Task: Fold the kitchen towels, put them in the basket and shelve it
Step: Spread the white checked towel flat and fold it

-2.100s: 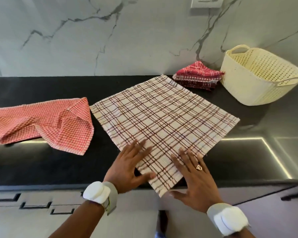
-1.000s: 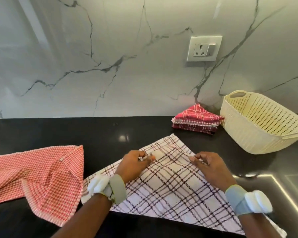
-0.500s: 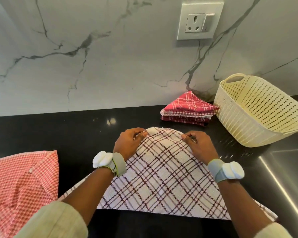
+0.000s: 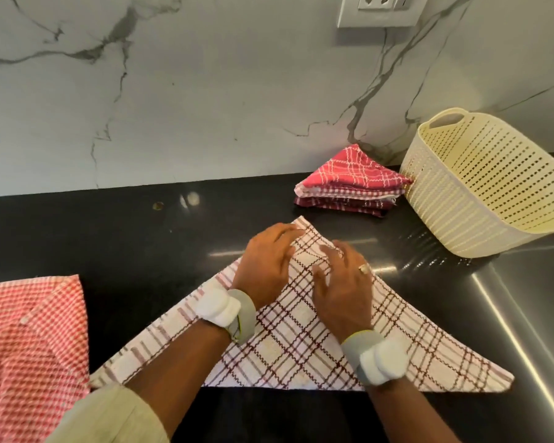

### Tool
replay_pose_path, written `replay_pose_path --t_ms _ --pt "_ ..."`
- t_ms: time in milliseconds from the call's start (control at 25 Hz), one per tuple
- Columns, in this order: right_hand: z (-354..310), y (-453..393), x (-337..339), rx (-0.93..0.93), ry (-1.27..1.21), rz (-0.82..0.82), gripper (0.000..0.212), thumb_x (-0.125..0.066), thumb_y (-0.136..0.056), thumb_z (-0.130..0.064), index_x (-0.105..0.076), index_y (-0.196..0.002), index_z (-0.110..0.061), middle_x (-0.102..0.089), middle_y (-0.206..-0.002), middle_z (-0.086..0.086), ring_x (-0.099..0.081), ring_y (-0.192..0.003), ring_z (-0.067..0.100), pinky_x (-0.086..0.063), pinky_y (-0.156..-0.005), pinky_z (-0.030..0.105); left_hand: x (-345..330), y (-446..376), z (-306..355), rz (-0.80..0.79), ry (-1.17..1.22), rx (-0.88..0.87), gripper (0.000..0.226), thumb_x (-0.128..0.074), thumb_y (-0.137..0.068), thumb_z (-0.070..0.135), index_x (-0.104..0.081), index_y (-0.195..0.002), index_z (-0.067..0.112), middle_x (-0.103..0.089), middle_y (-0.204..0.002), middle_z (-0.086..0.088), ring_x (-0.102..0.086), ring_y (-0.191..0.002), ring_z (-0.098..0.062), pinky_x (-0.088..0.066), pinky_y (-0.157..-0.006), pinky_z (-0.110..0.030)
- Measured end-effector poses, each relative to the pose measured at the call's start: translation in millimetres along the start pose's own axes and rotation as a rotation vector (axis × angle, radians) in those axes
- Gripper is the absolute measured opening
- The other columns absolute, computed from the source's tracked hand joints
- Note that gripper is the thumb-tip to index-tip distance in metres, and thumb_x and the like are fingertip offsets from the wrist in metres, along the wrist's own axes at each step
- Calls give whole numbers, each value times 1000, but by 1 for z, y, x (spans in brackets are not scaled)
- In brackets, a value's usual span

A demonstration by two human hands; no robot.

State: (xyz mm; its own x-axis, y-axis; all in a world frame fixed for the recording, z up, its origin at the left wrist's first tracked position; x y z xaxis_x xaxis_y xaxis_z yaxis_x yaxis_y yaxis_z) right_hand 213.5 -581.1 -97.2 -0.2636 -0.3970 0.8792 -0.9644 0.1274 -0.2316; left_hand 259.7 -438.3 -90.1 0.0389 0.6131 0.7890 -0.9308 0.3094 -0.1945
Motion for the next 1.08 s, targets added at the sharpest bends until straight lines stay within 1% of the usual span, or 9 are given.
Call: replay_pose_path --t_ms 40,120,200,320,440,560,800,960,1080 --pt "-6 13 -15 8 6 -76 49 -41 -97 -41 -46 -139 -16 -39 -148 13 -32 -138 31 -25 -115 46 -17 2 -1 -97 -4 17 44 -37 -102 29 -38 -146 23 -35 -153 0 -27 -142 -19 -17 -118 -33" --pt "-5 28 -42 40 60 -197 63 -26 -98 -50 -25 -151 -17 -14 -160 11 -3 -149 28 -4 -120 46 -46 12 -24 -267 -232 121 55 -23 -103 43 -11 -154 24 -6 -162 1 0 -149 -20 3 -120 -36" --pt "1 17 -46 96 132 -179 69 -22 -98 -55 -9 -154 -16 3 -162 10 12 -148 26 3 -120 46 -49 13 -45 -281 -368 249 63 -14 -100 54 3 -154 25 7 -162 2 12 -148 -20 11 -118 -39" --pt "16 2 -43 85 162 -236 76 -18 -97 -62 -2 -155 -15 12 -161 9 17 -147 26 2 -120 47 -46 2 -56 -267 -358 370 75 -11 -94 65 7 -154 25 13 -161 1 15 -147 -22 11 -118 -42" --pt "47 14 -37 66 231 -364 82 -8 -92 -71 9 -153 -21 19 -160 4 22 -146 22 6 -120 43 -48 -2 -53 -234 -451 361 83 -8 -89 73 10 -153 25 14 -161 0 15 -147 -23 10 -118 -43" --pt "96 32 -12 -9 284 -382 83 -2 -86 -78 16 -151 -30 24 -158 -1 27 -144 21 11 -119 42 -51 -3 -49 -224 -472 304 84 -5 -87 76 7 -153 26 11 -161 1 12 -148 -22 8 -119 -44" --pt "146 55 26 -201 293 -374 84 -2 -84 -78 15 -151 -30 27 -157 2 29 -143 25 13 -118 46 -44 -2 -25 -257 -460 230 75 -6 -91 68 7 -153 27 12 -161 0 18 -146 -22 13 -118 -47" --pt "44 45 7 102 58 -285 61 -30 -101 -44 -4 -154 -29 19 -160 2 24 -143 19 12 -115 33 -26 48 15 -80 -338 208 60 -19 -102 46 3 -153 25 11 -159 6 16 -147 -19 16 -117 -38" --pt "-18 45 -39 296 -26 -382 64 -12 -93 -53 -15 -153 -29 5 -162 2 7 -149 22 3 -119 36 -23 93 -4 -85 -277 330 64 -12 -96 50 -4 -154 23 5 -161 5 12 -148 -19 17 -114 -32"
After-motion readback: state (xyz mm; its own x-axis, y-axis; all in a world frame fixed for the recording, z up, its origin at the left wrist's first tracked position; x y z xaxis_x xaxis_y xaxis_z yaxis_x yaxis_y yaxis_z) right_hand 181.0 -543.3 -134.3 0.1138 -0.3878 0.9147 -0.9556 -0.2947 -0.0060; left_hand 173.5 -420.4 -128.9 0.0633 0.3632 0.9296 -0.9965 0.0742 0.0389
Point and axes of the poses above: each hand's wrist, its own y-axis away from the middle knuckle, its own x-axis out of the back of the hand, z = x × y, the point moved 8 cm from there along -y, towards the middle knuckle
